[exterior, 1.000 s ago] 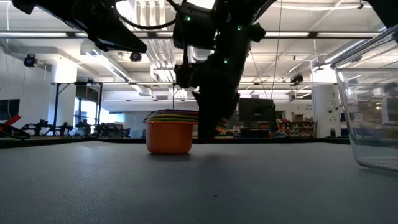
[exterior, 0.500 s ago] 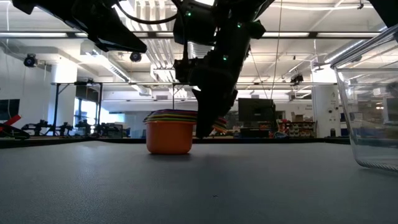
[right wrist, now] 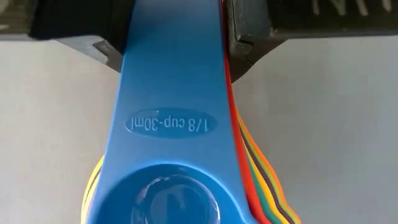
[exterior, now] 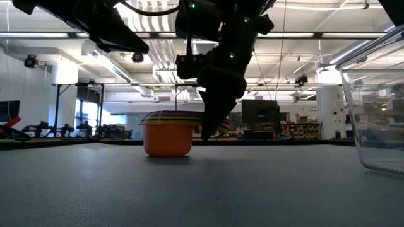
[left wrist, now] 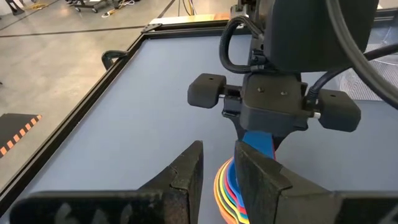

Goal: Nest measuring cups in basket
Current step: Put the stacked measuring cups into the transparent bin

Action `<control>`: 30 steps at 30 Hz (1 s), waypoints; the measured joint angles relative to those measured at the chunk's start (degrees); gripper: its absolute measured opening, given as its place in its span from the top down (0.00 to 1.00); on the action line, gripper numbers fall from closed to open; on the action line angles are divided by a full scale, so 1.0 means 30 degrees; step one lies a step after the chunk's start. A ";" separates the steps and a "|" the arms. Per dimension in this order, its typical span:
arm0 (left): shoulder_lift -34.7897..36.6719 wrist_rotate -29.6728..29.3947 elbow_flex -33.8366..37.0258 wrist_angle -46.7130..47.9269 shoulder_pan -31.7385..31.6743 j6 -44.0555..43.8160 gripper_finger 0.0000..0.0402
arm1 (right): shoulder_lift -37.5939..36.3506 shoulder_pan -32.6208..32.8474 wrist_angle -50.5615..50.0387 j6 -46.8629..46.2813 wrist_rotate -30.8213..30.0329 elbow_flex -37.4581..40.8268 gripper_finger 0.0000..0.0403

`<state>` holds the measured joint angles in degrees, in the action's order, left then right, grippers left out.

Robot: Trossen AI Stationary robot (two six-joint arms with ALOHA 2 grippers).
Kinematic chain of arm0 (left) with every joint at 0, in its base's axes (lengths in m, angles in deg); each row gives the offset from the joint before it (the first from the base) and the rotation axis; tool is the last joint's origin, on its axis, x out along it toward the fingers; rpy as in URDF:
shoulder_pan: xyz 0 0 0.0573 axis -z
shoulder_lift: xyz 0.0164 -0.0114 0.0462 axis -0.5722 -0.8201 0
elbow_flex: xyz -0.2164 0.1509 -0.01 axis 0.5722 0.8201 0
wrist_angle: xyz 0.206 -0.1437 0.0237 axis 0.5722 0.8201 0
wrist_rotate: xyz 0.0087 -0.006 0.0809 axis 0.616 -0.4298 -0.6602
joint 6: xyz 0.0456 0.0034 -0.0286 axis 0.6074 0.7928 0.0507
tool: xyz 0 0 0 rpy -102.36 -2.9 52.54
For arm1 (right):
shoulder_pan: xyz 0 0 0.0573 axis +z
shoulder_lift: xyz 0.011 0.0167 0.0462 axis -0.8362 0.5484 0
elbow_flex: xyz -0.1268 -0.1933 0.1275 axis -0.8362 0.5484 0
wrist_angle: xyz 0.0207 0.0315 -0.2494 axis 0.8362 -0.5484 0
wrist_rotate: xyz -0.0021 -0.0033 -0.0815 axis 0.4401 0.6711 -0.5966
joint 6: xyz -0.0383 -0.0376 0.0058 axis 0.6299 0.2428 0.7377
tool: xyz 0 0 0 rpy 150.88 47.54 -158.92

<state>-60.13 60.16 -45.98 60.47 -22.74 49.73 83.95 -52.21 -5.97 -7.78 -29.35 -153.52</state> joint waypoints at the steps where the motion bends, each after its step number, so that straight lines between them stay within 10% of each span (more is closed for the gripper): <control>1: 0.0000 0.0000 0.0000 0.0003 0.0000 0.0000 0.81 | 0.0000 0.0017 -0.0001 0.0041 0.0014 0.0000 0.67; 19: 0.0000 0.0000 0.0000 0.0064 0.0000 0.0000 0.82 | -0.5340 0.0624 -0.2200 -0.1199 -0.0089 0.0315 0.67; 30: 0.0000 0.0000 0.0000 0.0202 0.0000 -0.0044 0.81 | -1.0859 0.3394 -0.2180 -0.4613 -0.1008 0.5163 0.67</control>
<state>-60.13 60.16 -45.98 61.07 -22.74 49.60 51.37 -42.03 -12.51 -21.62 -32.37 -138.04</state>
